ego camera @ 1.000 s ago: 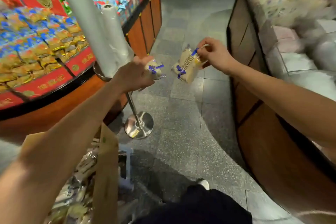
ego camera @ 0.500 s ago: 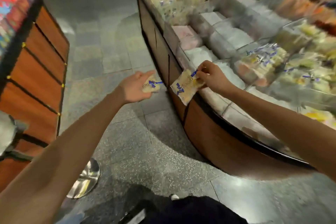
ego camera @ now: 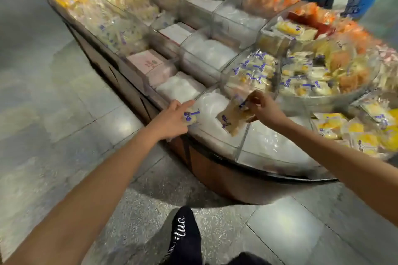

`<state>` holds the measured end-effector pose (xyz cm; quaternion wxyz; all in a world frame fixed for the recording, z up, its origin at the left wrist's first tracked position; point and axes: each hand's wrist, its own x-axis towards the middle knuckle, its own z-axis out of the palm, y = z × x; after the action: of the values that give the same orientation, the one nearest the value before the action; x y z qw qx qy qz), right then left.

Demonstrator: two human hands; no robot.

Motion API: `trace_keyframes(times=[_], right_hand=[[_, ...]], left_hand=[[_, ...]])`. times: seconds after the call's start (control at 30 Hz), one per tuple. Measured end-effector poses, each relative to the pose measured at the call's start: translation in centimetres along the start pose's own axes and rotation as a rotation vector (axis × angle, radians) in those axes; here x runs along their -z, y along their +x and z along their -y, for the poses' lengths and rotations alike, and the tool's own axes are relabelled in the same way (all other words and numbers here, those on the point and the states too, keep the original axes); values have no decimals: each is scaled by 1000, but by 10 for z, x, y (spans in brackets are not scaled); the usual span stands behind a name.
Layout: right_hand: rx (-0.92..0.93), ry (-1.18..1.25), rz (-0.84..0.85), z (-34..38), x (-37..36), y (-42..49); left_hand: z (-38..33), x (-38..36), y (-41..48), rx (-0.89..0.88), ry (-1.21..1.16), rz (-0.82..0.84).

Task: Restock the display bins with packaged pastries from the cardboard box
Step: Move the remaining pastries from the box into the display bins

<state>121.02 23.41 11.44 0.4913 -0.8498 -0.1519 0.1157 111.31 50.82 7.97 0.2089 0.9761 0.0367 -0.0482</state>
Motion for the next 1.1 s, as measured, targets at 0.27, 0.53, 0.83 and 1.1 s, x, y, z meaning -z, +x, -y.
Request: trace_keyframes(times=[0.27, 0.53, 0.83, 1.1], right_hand=[[-102, 16, -233, -25, 28, 73], [-161, 15, -430, -59, 65, 124], [-134, 9, -392, -91, 99, 200], [-268, 53, -373, -115, 100, 230]], left_hand=[[-7, 24, 155, -258, -99, 126], [-48, 3, 261, -372, -89, 191], [-86, -8, 346, -238, -116, 64], [-105, -25, 391, 274, -971, 278]])
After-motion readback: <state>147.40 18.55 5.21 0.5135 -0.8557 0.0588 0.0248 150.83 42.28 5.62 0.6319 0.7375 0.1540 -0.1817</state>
